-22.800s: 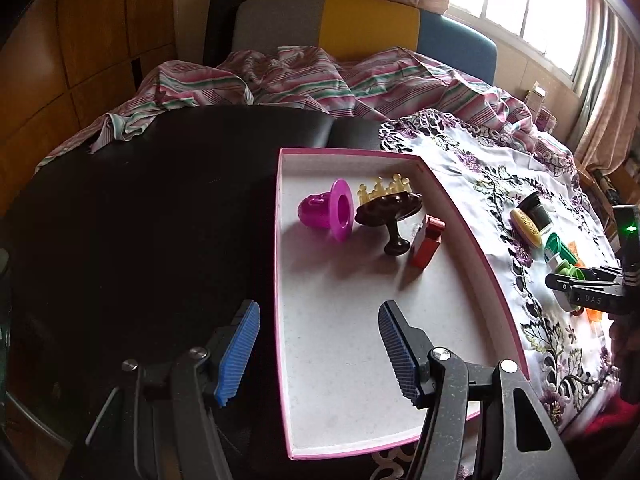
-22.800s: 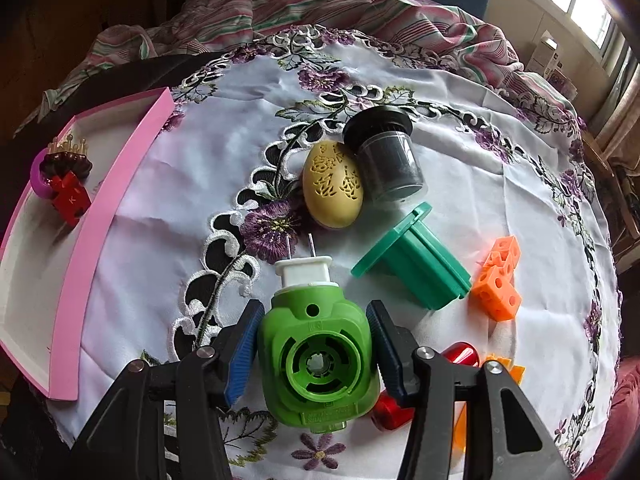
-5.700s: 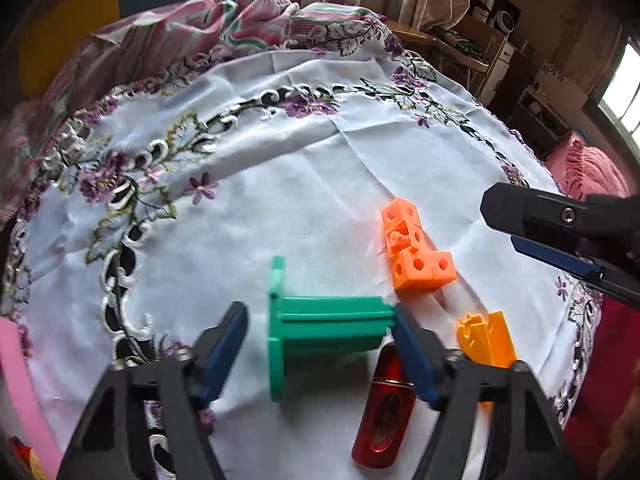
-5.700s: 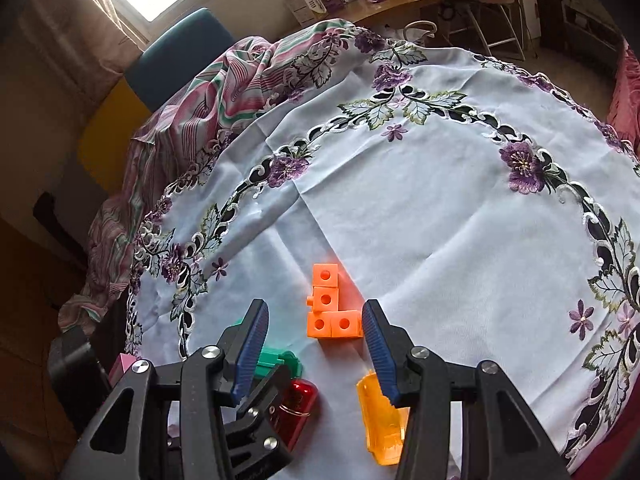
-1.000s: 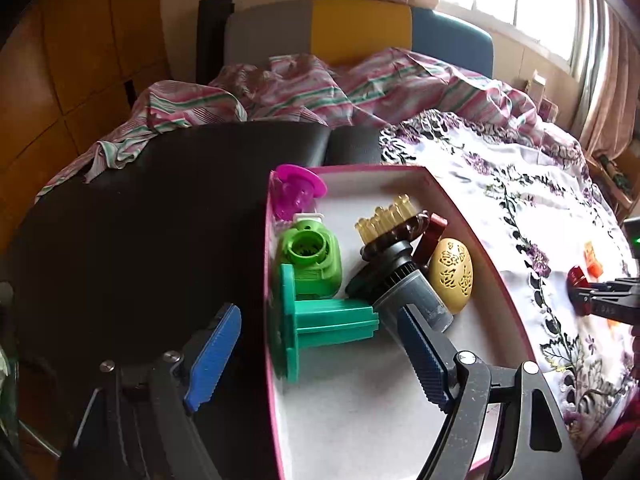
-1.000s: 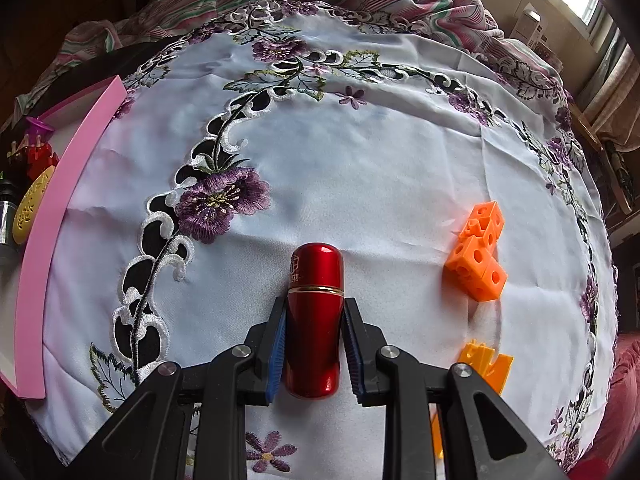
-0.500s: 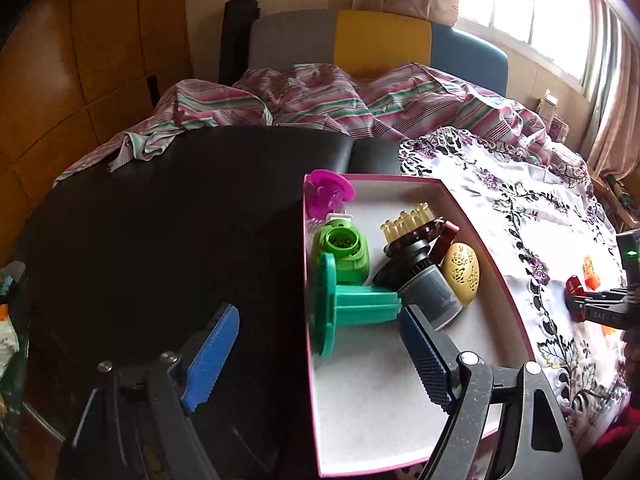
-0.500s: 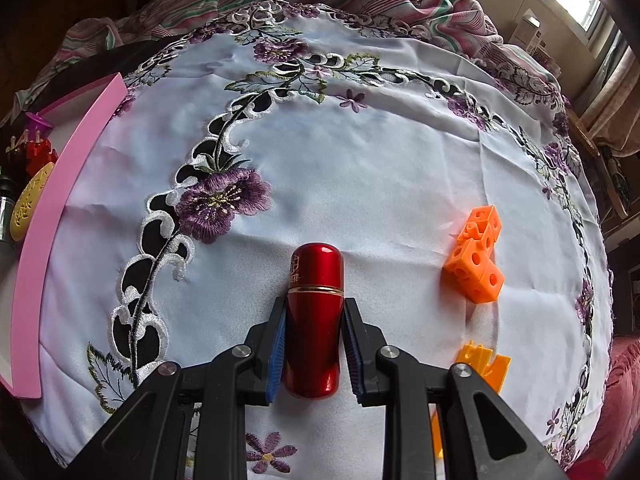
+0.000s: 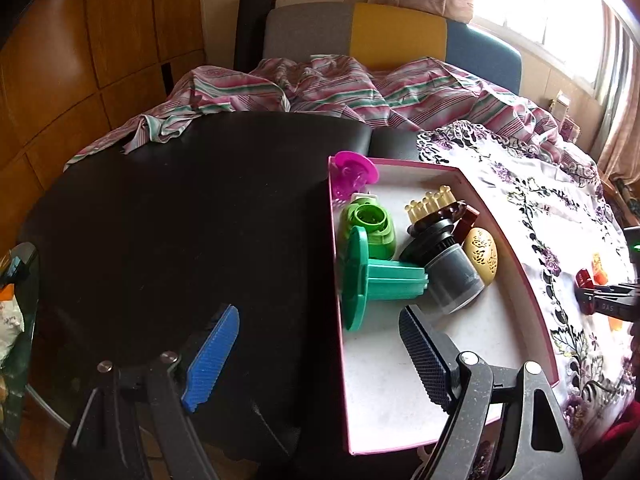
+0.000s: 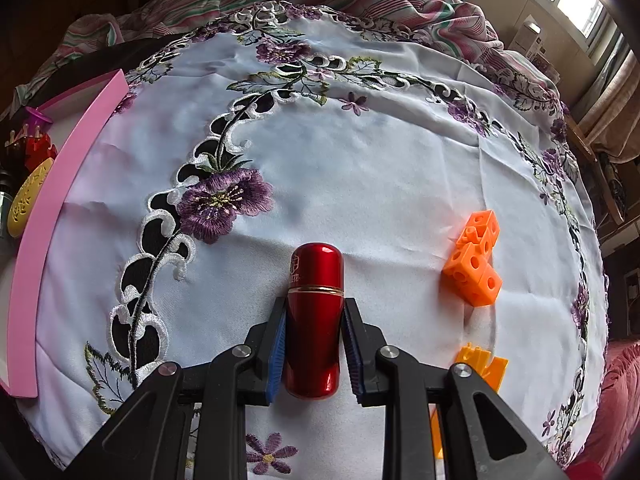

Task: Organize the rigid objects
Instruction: 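Lift the red cylinder with the right tool and carry it toward the tray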

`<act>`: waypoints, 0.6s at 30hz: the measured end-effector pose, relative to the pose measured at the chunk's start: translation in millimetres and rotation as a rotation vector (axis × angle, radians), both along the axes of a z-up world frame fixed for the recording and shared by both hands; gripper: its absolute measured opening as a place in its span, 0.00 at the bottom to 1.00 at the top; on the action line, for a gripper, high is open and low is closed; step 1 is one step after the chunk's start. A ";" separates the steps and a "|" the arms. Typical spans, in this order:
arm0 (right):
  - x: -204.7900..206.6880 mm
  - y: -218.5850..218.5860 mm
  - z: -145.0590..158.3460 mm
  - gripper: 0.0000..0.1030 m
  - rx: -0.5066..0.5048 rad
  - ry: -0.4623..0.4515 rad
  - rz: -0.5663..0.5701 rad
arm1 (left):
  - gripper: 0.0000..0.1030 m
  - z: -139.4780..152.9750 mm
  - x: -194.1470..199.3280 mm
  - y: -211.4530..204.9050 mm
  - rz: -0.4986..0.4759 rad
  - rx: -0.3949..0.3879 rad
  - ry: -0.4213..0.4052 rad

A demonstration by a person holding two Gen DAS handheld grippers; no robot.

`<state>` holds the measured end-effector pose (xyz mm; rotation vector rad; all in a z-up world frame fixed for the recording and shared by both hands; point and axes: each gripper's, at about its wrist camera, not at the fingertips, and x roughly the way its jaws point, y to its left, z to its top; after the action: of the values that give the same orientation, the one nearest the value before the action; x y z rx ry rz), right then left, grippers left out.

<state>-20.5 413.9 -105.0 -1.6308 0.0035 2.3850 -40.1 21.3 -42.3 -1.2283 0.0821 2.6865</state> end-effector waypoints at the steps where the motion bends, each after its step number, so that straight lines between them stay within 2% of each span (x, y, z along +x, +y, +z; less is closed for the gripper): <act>1: 0.3 -0.5 0.0 0.25 0.001 0.000 0.000 | 0.81 -0.5 0.2 -0.6 0.002 -0.002 -0.001; 11: 0.4 -2.0 0.1 0.24 0.004 0.003 -0.002 | 0.80 -0.5 0.6 -8.9 0.021 0.002 0.003; 18: -1.1 -8.5 8.2 0.24 -0.071 0.023 0.004 | 0.80 -2.4 -0.8 -14.7 0.037 -0.003 -0.001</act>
<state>-21.6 405.4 -96.9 -1.6348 0.0896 2.4331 -40.9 6.7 -44.6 -1.2439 0.0643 2.7180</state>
